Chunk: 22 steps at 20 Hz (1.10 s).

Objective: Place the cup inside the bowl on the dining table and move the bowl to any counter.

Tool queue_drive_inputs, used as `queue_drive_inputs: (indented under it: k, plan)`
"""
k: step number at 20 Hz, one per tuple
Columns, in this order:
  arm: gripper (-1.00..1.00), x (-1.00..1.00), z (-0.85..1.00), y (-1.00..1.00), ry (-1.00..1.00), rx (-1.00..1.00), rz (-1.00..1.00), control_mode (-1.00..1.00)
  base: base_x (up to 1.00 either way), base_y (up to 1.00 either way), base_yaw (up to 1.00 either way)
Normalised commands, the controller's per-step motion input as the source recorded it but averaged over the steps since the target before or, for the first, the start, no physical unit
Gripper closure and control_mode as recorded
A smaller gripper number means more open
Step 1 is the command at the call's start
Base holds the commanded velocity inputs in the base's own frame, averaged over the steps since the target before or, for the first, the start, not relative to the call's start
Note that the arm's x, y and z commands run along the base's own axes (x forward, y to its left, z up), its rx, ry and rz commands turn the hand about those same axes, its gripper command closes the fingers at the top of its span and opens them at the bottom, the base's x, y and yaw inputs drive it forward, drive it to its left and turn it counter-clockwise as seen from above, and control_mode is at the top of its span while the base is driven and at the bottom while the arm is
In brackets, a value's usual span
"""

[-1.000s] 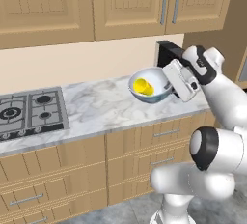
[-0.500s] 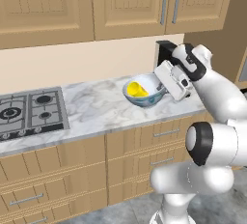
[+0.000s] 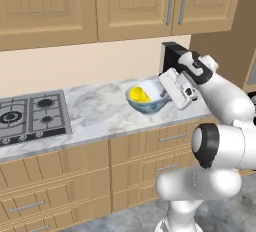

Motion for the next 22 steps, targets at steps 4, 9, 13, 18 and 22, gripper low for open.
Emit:
queue_drive_inputs:
  k: [4,9,13,18,22]
  plan:
    - [1.00,0.03,-0.09,0.13,-0.02,0.05,-0.05,-1.00,0.00,0.00,0.00]
    - [1.00,0.09,-0.03,0.20,0.00,0.03,-0.06,-1.00,0.00,0.00,0.00]
    - [1.00,0.12,-0.14,0.27,0.00,0.01,-0.06,-1.00,0.00,0.00,0.00]
    - [1.00,0.19,-0.29,0.26,0.00,0.00,-0.06,-1.00,0.00,0.00,0.00]
    - [1.00,0.23,-0.32,0.23,0.00,0.00,-0.06,-1.00,0.00,0.00,0.00]
